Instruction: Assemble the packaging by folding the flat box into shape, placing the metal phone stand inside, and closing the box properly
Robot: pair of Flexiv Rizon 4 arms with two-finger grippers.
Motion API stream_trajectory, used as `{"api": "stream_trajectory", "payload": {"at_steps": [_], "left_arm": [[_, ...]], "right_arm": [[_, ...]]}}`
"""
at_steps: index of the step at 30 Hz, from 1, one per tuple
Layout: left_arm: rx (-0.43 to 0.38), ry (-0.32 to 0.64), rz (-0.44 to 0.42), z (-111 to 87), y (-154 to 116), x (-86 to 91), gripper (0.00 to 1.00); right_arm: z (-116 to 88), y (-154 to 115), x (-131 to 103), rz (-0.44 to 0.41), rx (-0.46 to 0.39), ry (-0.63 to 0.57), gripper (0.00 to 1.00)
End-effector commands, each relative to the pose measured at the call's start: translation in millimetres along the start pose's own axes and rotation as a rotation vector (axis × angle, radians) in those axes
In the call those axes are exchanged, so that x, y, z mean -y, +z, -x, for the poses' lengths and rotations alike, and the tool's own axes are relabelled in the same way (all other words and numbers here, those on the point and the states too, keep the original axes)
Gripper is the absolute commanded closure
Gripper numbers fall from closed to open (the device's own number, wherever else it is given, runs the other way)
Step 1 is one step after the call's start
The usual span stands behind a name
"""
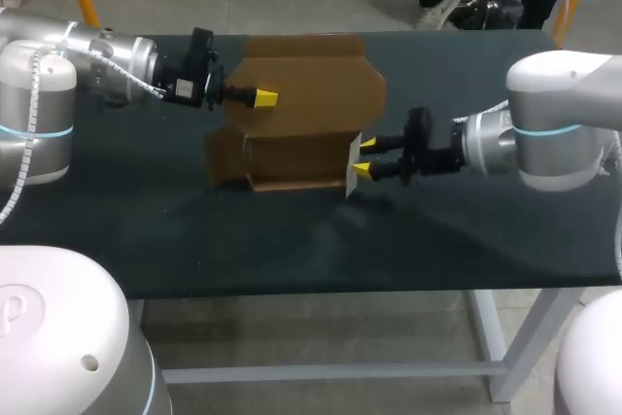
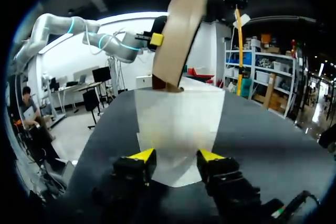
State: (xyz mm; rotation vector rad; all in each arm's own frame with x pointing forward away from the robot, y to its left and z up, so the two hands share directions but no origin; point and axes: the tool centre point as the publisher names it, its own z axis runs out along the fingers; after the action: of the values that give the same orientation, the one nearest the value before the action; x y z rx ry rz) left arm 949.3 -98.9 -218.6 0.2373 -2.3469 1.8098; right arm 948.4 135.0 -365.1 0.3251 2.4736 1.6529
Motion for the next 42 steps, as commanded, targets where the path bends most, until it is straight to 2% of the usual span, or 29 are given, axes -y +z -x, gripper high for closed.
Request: {"api": "stream_trajectory", "payload": {"at_steps": [1,9,14,24,35,42], "left_arm": [[-0.004,-0.001,0.002,0.5,2,-2.5,1.00],[-0.004,-0.001,0.002,0.5,2,-2.5,1.00],[-0.004,-0.001,0.002,0.5,2,-2.5,1.00],[-0.004,-0.001,0.002,0.5,2,-2.5,1.00],[-0.004,-0.001,0.002,0.5,2,-2.5,1.00],[-0.004,-0.001,0.002,0.5,2,-2.5,1.00]], "right_arm": [[-2,8,-1,0.008,0.034,0.006,0.44],[-1,13,-2,0.010,0.086,0.019,0.44],[0,16,-3,0.021,0.108,0.031,0.39],[-2,22,-2,0.028,0.161,0.055,0.40],[3,24,0,0.040,0.277,0.087,0.41],[7,27,0,0.045,0.353,0.104,0.45]]}}
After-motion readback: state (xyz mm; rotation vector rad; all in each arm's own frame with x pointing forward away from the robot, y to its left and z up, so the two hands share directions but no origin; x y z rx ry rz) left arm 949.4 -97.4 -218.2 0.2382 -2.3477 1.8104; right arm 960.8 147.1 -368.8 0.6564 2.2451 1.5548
